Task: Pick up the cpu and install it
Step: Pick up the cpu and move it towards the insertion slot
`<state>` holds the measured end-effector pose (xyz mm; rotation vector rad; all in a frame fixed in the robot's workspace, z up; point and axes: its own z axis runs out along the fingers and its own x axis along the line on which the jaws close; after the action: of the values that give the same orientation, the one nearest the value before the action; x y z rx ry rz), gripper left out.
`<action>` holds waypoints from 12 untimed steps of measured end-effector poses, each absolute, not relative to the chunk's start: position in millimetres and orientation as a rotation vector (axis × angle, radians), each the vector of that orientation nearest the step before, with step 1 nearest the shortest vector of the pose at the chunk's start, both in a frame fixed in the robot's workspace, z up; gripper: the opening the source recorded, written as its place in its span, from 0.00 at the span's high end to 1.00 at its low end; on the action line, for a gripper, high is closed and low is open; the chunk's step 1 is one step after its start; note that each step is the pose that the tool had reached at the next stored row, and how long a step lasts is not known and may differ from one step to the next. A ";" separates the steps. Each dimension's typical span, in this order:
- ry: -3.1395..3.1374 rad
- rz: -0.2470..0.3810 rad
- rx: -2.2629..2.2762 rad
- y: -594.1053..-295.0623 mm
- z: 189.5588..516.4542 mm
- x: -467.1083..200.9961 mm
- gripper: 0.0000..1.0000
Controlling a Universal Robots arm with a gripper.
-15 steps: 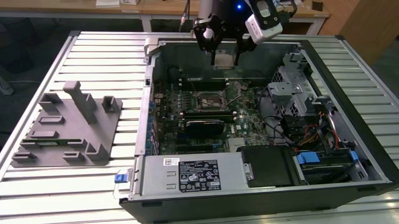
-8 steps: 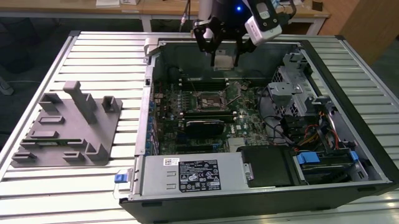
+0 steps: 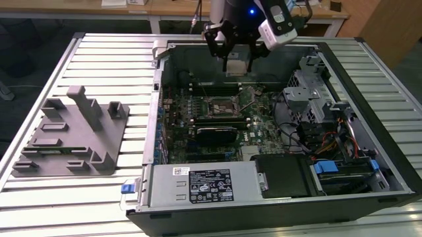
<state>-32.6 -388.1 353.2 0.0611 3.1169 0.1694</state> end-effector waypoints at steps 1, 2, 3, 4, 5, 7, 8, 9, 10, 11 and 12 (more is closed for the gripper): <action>3.117 0.169 0.061 -388.1 352.8 -32.7 0.45; 3.117 0.168 0.061 -388.1 352.3 -32.7 0.45; 3.117 0.168 0.061 -388.1 351.8 -32.8 0.45; 3.117 0.167 0.061 -388.1 351.4 -32.8 0.45; 3.117 0.167 0.061 -388.1 350.9 -32.9 0.45; 3.117 0.162 0.061 -388.1 347.9 -33.1 0.45; 3.117 0.162 0.061 -388.1 347.5 -33.1 0.45; 3.117 0.162 0.061 -388.1 347.2 -33.1 0.45; 3.117 0.162 0.061 -388.1 346.6 -33.1 0.45; 3.117 0.162 0.061 -388.1 346.4 -33.1 0.45; 3.117 0.162 0.061 -388.1 346.1 -33.1 0.45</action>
<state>-33.1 -388.1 346.1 0.0610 3.1172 0.1616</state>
